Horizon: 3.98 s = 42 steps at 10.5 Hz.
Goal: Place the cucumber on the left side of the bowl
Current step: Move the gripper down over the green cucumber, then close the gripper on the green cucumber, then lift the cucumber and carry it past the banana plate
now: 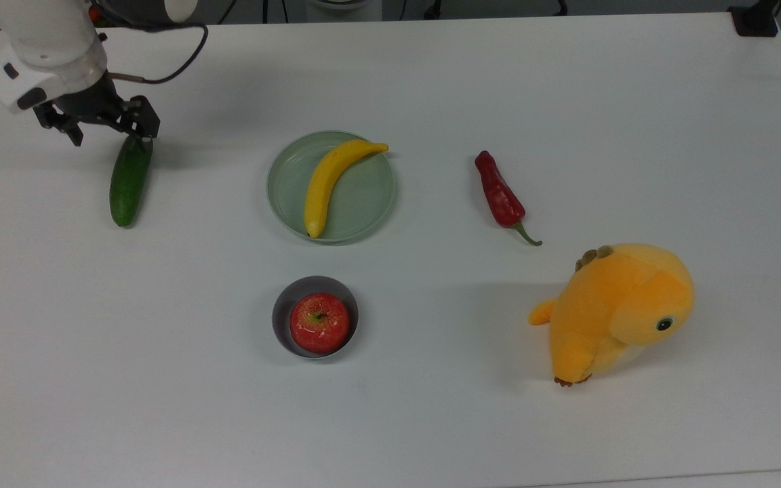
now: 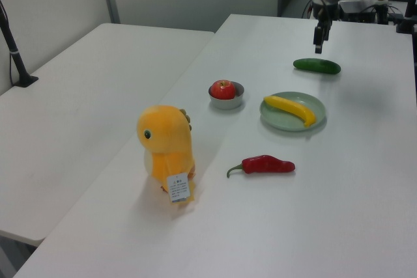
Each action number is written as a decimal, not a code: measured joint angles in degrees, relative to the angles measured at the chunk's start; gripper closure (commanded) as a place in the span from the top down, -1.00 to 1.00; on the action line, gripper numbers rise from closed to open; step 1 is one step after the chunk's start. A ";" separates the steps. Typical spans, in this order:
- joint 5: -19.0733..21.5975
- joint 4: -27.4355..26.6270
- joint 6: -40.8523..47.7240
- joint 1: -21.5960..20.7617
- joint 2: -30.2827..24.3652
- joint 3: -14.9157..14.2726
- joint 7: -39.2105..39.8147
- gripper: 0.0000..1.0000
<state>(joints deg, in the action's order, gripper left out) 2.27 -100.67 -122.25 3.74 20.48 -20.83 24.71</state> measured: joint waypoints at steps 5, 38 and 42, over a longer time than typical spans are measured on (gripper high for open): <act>0.00 -3.27 -6.74 0.09 2.38 0.00 0.00 1.00; 6.22 3.04 19.92 -16.82 -18.03 11.27 -20.90 -1.00; 6.22 2.73 17.74 -18.32 -14.43 15.17 -25.02 -0.98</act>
<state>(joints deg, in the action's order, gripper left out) 8.49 -97.94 -104.50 -14.58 6.06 -5.66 -0.32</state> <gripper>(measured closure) 0.498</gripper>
